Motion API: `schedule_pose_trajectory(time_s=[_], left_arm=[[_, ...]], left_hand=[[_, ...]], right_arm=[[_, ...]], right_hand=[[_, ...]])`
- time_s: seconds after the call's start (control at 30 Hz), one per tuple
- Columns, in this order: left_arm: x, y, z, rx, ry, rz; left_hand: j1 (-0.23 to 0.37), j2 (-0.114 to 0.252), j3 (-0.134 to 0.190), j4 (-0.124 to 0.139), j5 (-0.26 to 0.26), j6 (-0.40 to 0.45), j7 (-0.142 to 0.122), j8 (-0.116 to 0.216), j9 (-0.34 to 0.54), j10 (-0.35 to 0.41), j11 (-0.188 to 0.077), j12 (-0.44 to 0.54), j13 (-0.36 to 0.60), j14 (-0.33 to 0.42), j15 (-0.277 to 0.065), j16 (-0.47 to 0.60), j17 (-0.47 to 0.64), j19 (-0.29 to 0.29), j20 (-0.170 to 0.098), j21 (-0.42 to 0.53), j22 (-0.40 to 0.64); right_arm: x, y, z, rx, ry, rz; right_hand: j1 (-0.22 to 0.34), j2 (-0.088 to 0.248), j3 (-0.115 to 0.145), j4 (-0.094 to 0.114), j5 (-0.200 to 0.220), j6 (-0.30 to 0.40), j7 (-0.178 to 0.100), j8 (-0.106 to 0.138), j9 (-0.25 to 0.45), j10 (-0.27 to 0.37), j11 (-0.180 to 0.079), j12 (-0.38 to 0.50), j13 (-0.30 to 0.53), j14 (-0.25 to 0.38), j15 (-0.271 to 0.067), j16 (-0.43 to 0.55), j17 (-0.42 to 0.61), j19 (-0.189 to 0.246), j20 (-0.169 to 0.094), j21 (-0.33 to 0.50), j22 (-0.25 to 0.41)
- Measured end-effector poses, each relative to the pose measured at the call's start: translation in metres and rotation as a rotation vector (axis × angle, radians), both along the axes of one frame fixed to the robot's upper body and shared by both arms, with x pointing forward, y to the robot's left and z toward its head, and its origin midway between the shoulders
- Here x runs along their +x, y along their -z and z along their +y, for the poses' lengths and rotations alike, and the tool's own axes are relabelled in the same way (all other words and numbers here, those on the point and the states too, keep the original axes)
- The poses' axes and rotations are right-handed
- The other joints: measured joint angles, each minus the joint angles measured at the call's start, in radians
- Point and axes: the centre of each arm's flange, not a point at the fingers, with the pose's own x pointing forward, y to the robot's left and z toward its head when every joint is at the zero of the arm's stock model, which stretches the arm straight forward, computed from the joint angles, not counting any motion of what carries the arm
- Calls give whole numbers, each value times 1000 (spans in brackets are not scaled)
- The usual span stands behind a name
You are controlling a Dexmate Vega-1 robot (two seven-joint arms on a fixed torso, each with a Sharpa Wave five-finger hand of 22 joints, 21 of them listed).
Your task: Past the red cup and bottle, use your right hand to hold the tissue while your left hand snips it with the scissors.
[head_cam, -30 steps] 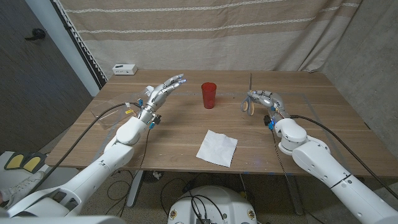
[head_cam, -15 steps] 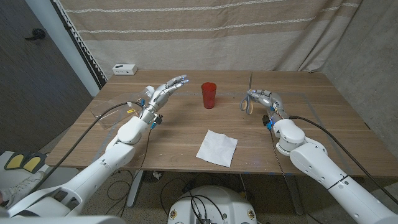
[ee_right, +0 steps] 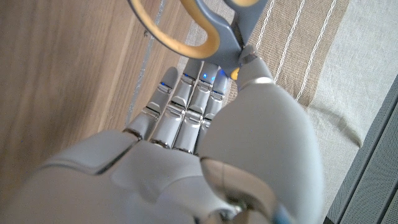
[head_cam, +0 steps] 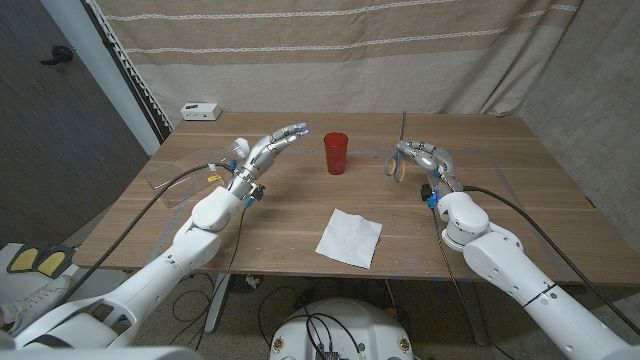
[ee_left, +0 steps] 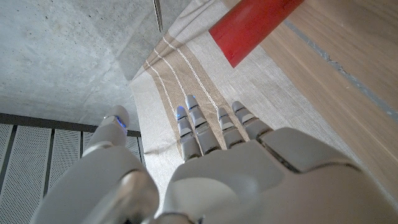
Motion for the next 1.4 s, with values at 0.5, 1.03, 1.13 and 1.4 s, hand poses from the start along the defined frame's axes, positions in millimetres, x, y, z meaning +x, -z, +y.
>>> schedule_pose_trajectory(time_s=[0.5, 1.03, 1.13, 1.4], left_arm=[[0, 3, -10, 19, 38, 15], [-5, 3, -20, 45, -22, -17], [-6, 3, -22, 46, -34, -18], [-9, 4, -27, 39, -59, -13]], left_hand=[[22, -12, 0, 0, 0, 38, -16, 4, 0, 32, 36, 2, 5, 56, -4, 16, 0, 25, 2, 11, 1], [-2, -20, -53, 19, 0, 72, -33, -13, 3, 221, 101, 51, 5, 290, -9, 58, 15, 130, 0, 27, 8], [-10, -20, -60, 21, 0, 73, -30, -13, 3, 263, 106, 58, 5, 345, -12, 71, 15, 146, -1, 27, 11], [-35, -22, -76, 21, -7, 75, -18, -13, 3, 334, 105, 81, 9, 482, -24, 112, 28, 212, -2, 54, 17]], right_arm=[[-2, -2, 3, 32, -28, -32], [-5, -5, 2, 65, -56, -48], [-6, -7, 2, 69, -67, -55], [-6, -9, 1, 81, -95, -64]], right_hand=[[0, 0, 2, 2, 4, -5, -5, 0, -7, -4, -4, -4, 5, -29, 11, -22, -3, -41, 2, 0, 3], [0, 0, 2, 2, 4, -5, -5, 7, -15, -4, -4, -8, 10, -53, 13, -34, 8, -114, 4, 0, 0], [0, 0, 2, 2, 4, -9, -9, 8, -16, -4, -4, -8, 10, -58, 18, -34, 9, -110, 7, 7, 0], [0, 0, 2, 2, 7, -9, -9, 8, -20, -4, -4, -8, 10, -58, 18, -34, 14, -108, 5, 8, 0]])
